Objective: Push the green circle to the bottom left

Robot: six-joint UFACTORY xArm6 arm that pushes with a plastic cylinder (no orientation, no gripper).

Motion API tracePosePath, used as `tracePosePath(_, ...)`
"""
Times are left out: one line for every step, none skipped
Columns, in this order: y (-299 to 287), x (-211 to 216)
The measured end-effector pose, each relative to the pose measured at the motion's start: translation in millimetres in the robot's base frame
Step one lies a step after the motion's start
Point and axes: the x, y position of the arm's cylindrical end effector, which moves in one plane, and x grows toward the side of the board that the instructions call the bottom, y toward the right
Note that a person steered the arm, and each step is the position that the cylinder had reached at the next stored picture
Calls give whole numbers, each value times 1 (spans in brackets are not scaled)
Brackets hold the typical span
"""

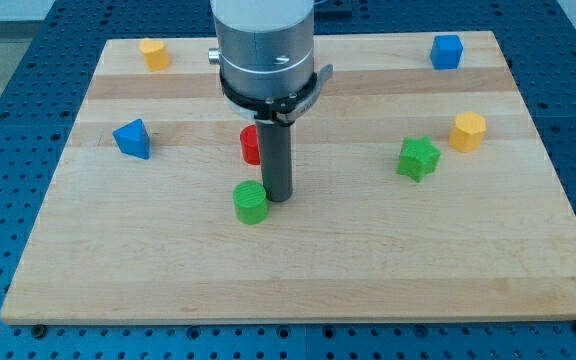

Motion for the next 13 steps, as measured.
tracePosePath(-5,5)
tracePosePath(-24,13)
tracePosePath(-48,26)
tracePosePath(-71,38)
tracePosePath(-93,49)
tracePosePath(-97,50)
tracePosePath(-97,53)
tracePosePath(-97,63)
tracePosePath(-97,67)
tracePosePath(-97,72)
tracePosePath(-97,81)
tracePosePath(-109,81)
tracePosePath(-127,81)
